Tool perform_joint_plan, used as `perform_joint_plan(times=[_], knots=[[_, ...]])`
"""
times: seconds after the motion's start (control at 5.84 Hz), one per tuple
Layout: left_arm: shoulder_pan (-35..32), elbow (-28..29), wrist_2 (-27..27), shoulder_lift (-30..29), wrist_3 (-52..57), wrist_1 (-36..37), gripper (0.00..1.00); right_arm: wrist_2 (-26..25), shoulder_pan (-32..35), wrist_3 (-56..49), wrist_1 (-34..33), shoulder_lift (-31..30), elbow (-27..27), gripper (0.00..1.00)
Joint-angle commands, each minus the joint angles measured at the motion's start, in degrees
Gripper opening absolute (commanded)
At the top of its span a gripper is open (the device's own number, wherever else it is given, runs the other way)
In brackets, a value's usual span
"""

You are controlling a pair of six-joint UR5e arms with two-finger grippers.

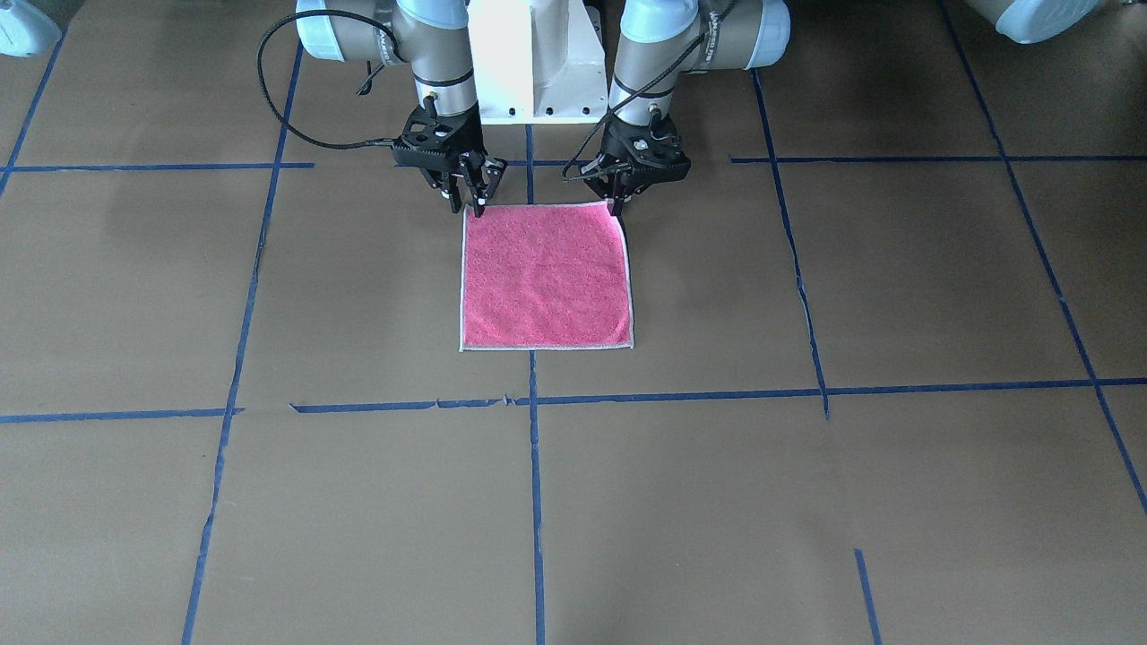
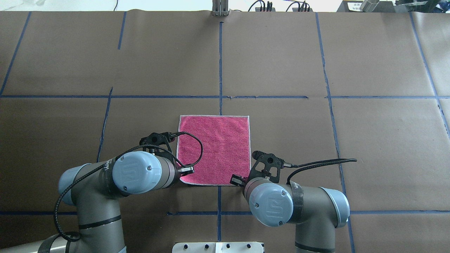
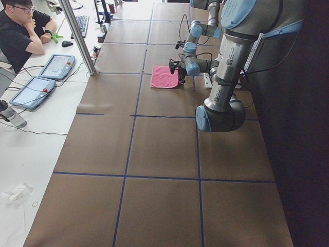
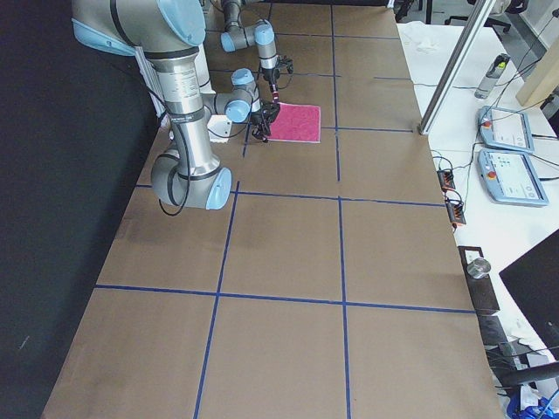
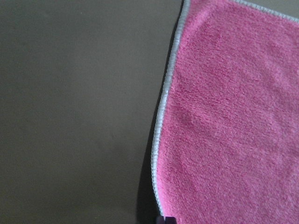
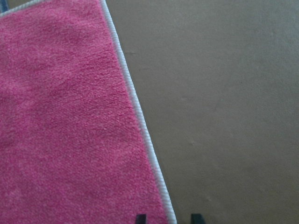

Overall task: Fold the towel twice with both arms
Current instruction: 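Close both grippers on the towel corners nearest the robot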

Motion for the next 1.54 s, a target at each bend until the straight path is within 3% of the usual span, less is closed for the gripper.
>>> perform_joint_plan(times=[0.0,0.17,0.34,1.03,1.37], knots=[[0.0,-0.1,0.0,0.0,0.0,0.0,0.04,-0.4,-0.6,1.0,0.0,0.1,-0.1,0.12],[0.0,-0.1,0.0,0.0,0.0,0.0,0.04,-1.2,-0.6,1.0,-0.1,0.4,-0.1,0.02],[0.0,0.0,0.0,0.0,0.0,0.0,0.04,-1.3,-0.5,1.0,-0.1,0.5,-0.1,0.0],[0.0,0.1,0.0,0.0,0.0,0.0,0.04,-1.3,-0.3,0.8,0.0,0.8,0.1,0.0],[-0.2,-1.6,-0.4,-0.2,0.6,0.3,0.03,-0.9,1.1,0.2,-0.9,0.7,3.2,0.0]])
